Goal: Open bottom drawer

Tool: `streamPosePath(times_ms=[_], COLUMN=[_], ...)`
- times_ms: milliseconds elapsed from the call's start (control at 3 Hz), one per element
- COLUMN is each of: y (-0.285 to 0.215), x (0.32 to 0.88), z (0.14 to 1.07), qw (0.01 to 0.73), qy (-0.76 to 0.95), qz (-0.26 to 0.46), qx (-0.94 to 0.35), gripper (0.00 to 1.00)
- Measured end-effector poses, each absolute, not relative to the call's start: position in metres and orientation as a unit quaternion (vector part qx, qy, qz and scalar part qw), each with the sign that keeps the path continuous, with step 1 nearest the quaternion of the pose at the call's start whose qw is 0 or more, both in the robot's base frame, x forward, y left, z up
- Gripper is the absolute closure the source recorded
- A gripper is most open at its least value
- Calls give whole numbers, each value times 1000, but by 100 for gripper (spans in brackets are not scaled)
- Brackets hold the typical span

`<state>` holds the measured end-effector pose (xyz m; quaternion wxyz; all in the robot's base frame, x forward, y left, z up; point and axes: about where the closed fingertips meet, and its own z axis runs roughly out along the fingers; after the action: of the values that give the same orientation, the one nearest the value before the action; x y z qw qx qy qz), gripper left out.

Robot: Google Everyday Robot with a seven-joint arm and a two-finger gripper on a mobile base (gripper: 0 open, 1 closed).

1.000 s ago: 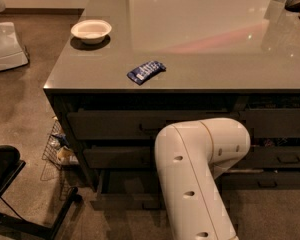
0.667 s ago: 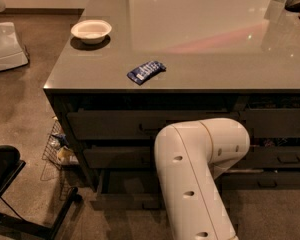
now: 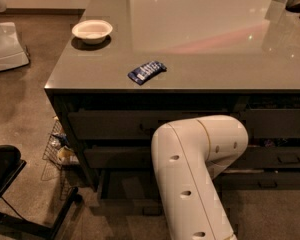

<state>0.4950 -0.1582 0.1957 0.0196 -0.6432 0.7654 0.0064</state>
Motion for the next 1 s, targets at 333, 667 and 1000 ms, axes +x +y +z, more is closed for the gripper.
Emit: streamPosePath(times_ms=[333, 667, 1000], y=[-158, -159, -186], x=[495, 494, 471], z=[201, 203, 230], qw=[20, 19, -12], qy=[765, 766, 781], qz=[6, 6, -10], qx=[-643, -643, -624], gripper=[94, 100, 100])
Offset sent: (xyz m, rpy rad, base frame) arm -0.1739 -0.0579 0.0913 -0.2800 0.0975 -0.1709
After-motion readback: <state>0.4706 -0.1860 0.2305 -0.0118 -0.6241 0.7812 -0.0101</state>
